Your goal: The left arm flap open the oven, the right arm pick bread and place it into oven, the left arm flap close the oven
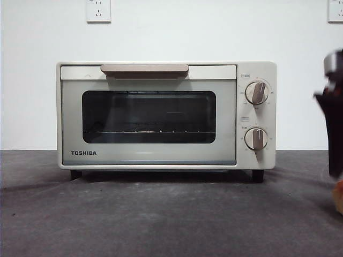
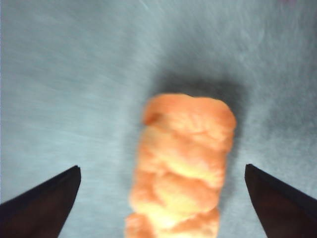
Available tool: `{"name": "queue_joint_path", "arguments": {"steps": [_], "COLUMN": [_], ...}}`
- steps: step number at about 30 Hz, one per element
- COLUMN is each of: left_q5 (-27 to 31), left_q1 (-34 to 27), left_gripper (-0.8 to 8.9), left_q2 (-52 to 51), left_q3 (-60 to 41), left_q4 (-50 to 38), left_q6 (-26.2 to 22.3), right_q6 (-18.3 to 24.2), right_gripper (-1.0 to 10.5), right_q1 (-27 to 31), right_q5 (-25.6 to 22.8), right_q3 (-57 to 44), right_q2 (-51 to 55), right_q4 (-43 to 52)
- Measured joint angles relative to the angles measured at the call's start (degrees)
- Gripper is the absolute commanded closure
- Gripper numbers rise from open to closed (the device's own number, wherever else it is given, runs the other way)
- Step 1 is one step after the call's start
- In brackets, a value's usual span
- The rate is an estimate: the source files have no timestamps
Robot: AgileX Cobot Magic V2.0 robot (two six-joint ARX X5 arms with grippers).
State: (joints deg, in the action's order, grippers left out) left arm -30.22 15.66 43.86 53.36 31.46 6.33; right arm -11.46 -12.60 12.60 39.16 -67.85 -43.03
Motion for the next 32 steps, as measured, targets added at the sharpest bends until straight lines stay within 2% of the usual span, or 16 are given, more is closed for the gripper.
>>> {"name": "queue_joint_path", "arguments": {"steps": [3,12,16,21,27,30,32], "left_q5": [0.0,1.18,2.19,2.25,2.25,2.25,2.27], "left_q1": [0.0,0.0,0.02,0.74,2.27,2.84,3.34], "left_gripper": [3.13,3.23,3.39,4.58,6.4,7.07,7.48], "left_q2": [0.0,0.0,0.02,0.72,5.62,9.49,12.41], "left_q3": [0.0,0.0,0.0,0.59,4.92,8.46,10.8], "left_q4": [0.02,0.02,0.02,0.09,1.53,2.67,3.26], "left_q6": [0.0,0.09,0.26,0.42,0.46,0.46,0.44], "right_q6": [0.0,0.04,0.04,0.04,0.02,0.02,0.02], "right_gripper": [3.9,7.3,7.6,7.6,7.8,8.0,8.0], "right_q1": [-0.94,-1.33,-1.33,-1.33,-1.33,-1.33,-1.33], "right_q5": [-1.44,-2.21,-2.16,-2.14,-0.24,4.0,8.48], "right_q3": [0.0,0.0,0.63,3.89,4.96,4.96,4.96], "right_q2": [-3.52,-7.89,-7.23,-3.08,7.63,14.21,18.73], "right_q4": [0.0,1.27,-0.55,-4.15,-9.29,-9.33,-9.2]}}
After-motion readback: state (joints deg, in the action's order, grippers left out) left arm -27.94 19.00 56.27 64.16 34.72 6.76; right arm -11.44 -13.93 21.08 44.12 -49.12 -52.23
